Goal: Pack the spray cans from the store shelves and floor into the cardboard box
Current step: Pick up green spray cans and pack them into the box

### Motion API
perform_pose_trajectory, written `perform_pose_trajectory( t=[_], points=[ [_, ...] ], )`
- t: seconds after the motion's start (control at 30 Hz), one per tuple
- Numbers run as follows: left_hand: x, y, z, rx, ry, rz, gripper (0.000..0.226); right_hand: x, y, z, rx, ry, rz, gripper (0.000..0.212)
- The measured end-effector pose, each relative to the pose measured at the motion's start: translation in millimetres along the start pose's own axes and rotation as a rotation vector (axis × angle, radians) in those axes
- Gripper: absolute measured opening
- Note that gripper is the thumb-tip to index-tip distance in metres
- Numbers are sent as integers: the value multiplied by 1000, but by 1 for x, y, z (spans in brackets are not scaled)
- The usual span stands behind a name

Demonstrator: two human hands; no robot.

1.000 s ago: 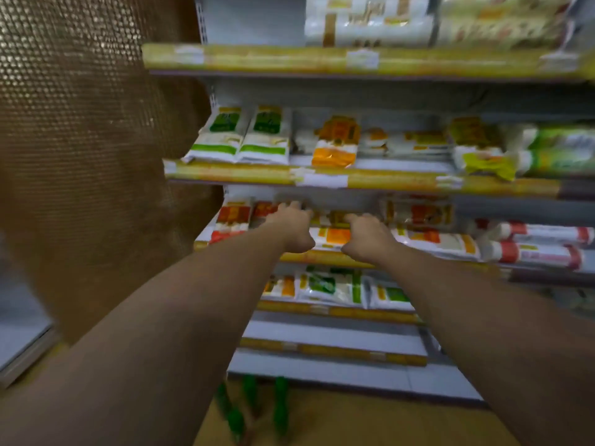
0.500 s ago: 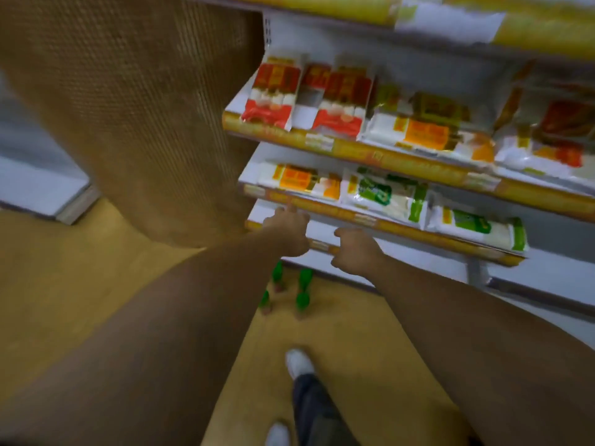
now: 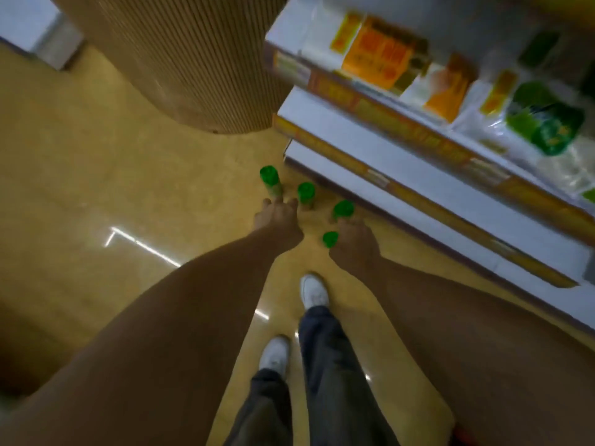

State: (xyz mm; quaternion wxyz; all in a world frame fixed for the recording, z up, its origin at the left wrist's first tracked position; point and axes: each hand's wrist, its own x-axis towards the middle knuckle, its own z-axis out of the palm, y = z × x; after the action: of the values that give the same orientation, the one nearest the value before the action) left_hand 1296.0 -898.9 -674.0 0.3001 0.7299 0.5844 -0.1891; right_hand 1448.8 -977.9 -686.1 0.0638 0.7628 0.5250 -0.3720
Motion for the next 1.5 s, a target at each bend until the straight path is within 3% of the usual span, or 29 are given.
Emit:
perform_pose_trajectory(
  t=[0.13, 0.3, 0.47, 0.57, 0.67, 0.77, 0.9, 1.07, 1.37, 1.5],
  points=[
    [45, -18, 66, -1, -76, -11, 72, 56, 12, 52, 16, -43, 52, 71],
    [105, -50, 124, 11, -137, -57, 93, 114, 38, 114, -49, -69, 72, 75],
    [157, -73, 170, 2, -146, -32, 98, 158, 67, 164, -113, -96, 73, 85],
    [175, -84, 196, -47, -115, -2, 87, 177, 77, 190, -53, -76, 84, 71],
    [180, -92, 216, -87, 28, 13, 58, 182, 79, 212, -37, -2, 90, 45],
    [180, -96, 219, -104, 91, 53, 44, 183, 81, 216, -30, 59, 55, 39],
    [158, -90, 205, -72, 80, 86, 44, 169, 74, 198, -16, 64, 17, 48],
    [113, -77, 152, -32, 54, 144, 39, 129, 48, 151, 6, 62, -25, 38],
    [20, -38, 4, 88, 32, 286, 48, 38, -18, 3, -113, -32, -101, 46],
    [-32, -20, -68, 150, 85, 377, 48, -10, -56, -60, -172, 6, -144, 34]
  ],
)
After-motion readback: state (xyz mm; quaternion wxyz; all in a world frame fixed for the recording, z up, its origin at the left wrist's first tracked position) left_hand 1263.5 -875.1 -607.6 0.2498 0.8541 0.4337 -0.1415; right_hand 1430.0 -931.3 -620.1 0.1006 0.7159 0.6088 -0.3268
